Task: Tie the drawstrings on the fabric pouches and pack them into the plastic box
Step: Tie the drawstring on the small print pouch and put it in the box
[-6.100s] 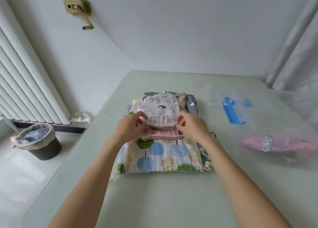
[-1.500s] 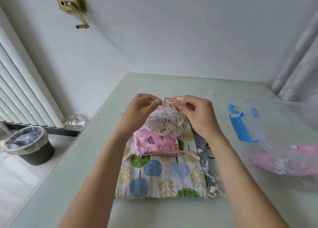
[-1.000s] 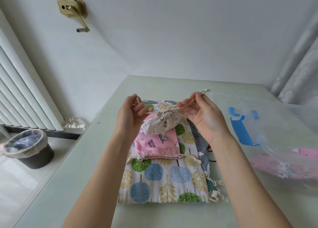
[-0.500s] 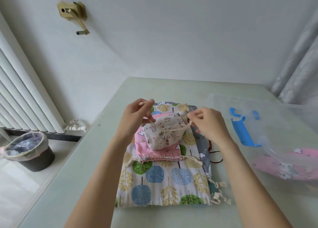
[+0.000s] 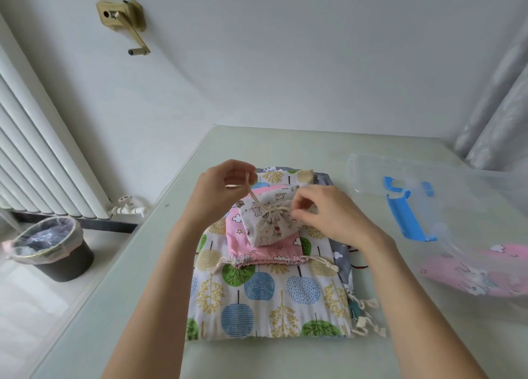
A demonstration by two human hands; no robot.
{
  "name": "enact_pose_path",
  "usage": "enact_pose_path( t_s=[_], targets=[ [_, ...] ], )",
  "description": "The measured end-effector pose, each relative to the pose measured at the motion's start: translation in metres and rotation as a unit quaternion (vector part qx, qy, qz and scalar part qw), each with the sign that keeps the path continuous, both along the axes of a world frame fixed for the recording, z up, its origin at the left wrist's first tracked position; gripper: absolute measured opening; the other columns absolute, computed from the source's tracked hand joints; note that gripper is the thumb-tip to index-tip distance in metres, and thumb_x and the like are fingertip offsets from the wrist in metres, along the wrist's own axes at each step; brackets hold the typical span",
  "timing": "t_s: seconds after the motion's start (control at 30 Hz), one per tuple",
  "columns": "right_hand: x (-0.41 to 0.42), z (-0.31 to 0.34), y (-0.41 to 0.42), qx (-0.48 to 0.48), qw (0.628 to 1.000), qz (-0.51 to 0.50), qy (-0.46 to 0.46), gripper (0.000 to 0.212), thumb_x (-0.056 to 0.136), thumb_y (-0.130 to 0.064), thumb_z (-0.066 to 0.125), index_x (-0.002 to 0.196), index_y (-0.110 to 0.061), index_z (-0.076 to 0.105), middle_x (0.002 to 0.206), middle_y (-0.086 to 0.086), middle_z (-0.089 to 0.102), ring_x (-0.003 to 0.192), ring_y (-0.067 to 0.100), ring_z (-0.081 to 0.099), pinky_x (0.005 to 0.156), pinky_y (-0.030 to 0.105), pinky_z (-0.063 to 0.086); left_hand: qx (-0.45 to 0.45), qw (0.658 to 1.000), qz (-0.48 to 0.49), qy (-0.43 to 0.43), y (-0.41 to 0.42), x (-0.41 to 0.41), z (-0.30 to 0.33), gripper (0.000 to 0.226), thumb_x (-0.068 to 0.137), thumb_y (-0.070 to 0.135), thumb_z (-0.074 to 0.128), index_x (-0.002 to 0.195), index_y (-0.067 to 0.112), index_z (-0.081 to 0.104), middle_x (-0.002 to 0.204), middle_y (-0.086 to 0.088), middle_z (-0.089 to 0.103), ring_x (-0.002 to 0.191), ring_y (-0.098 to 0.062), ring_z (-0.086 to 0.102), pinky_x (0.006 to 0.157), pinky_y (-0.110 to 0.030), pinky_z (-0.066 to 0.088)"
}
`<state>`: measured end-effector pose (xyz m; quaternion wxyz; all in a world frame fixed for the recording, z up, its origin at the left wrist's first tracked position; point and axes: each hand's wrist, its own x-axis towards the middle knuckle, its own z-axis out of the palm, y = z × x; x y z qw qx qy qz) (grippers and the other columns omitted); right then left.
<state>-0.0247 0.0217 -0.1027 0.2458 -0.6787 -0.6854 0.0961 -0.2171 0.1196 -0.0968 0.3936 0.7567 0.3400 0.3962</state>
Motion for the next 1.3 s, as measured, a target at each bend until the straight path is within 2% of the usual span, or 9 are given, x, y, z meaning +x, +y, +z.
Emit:
enact_pose_path(
  t_s=[0.23,0.43,0.53,0.67,0.77,0.87,1.0,1.13,1.3],
  targets=[
    [-0.006,-0.004,0.001,0.001,1.000,0.020,-0.002,0.019,0.078,-0.038,0.071,0.087,-0.027,0.058,0.082,-0.012,0.059,0.078,0.004,0.056,0.068,0.026,0.047,0.113,0.976,0.043,0.182,0.007,-0.010,-0.006,0.004,0.082,0.025,0.070,0.085,0.022,0.069,0.076,0.005,0.069,0.068,-0.003,0.063,0.064,-0.014,0.048],
    [-0.007,0.000,-0.002,-0.003,0.999,0.032,-0.007,0.029,0.070,-0.046,0.075,0.082,-0.029,0.055,0.081,-0.013,0.059,0.077,0.002,0.056,0.064,0.023,0.045,0.098,0.977,0.050,0.181,0.007,-0.014,-0.002,0.008,0.083,0.030,0.068,0.078,0.025,0.065,0.072,0.003,0.068,0.063,-0.007,0.063,0.064,-0.023,0.051],
    [-0.010,-0.004,0.000,-0.001,0.997,0.024,-0.072,0.015,0.078,-0.034,0.070,0.081,-0.030,0.055,0.085,-0.014,0.058,0.077,0.004,0.053,0.066,0.026,0.044,0.089,0.978,0.071,0.174,0.009,-0.015,-0.002,0.017,0.085,0.039,0.062,0.085,0.024,0.069,0.079,0.002,0.069,0.072,-0.013,0.064,0.070,-0.030,0.052],
    [-0.008,-0.004,0.000,0.000,0.999,0.015,-0.045,0.005,0.088,-0.024,0.055,0.084,-0.025,0.054,0.084,-0.012,0.061,0.078,0.008,0.057,0.071,0.033,0.050,0.176,0.923,0.148,0.310,0.013,-0.014,-0.006,0.035,0.092,0.050,0.043,0.113,0.033,0.066,0.112,0.000,0.053,0.102,-0.017,0.044,0.077,-0.027,0.035],
    [-0.009,-0.001,0.000,0.009,1.000,0.014,-0.021,0.004,0.090,-0.023,0.052,0.086,-0.022,0.052,0.078,-0.008,0.062,0.071,0.010,0.059,0.067,0.034,0.051,0.199,0.940,-0.026,0.276,0.004,-0.005,-0.002,0.029,0.095,0.037,0.046,0.117,0.032,0.064,0.130,0.008,0.049,0.118,-0.010,0.037,0.098,-0.029,0.032],
    [-0.005,0.001,0.001,0.029,0.999,0.012,0.038,0.003,0.090,-0.019,0.055,0.087,-0.019,0.054,0.073,-0.005,0.064,0.068,0.011,0.059,0.066,0.033,0.050,0.111,0.927,-0.143,0.330,-0.006,0.005,-0.005,0.031,0.096,0.036,0.046,0.121,0.028,0.061,0.127,0.011,0.057,0.114,-0.004,0.048,0.102,-0.026,0.036],
    [0.006,0.008,-0.004,0.065,0.994,-0.009,0.086,0.002,0.089,-0.017,0.059,0.091,-0.017,0.060,0.081,-0.004,0.063,0.073,0.008,0.058,0.070,0.025,0.048,0.061,0.955,-0.117,0.265,-0.008,0.008,-0.006,0.027,0.090,0.042,0.054,0.108,0.027,0.068,0.094,0.011,0.070,0.087,0.001,0.062,0.084,-0.023,0.050],
    [0.018,0.010,-0.007,0.069,0.994,-0.045,0.069,0.010,0.088,-0.023,0.062,0.091,-0.015,0.066,0.086,-0.004,0.067,0.084,0.009,0.062,0.079,0.027,0.050,0.126,0.973,-0.024,0.192,-0.005,0.004,-0.001,0.021,0.084,0.040,0.061,0.087,0.023,0.073,0.078,0.012,0.070,0.071,0.003,0.062,0.069,-0.014,0.049],
    [0.014,0.021,-0.011,0.055,0.967,0.013,0.248,0.014,0.090,-0.016,0.058,0.077,-0.013,0.062,0.064,-0.004,0.056,0.059,0.006,0.049,0.058,0.017,0.039,0.139,0.979,-0.016,0.148,-0.009,0.010,-0.003,0.013,0.083,0.031,0.067,0.080,0.021,0.075,0.070,0.013,0.064,0.066,0.002,0.055,0.059,-0.009,0.039]
  ],
)
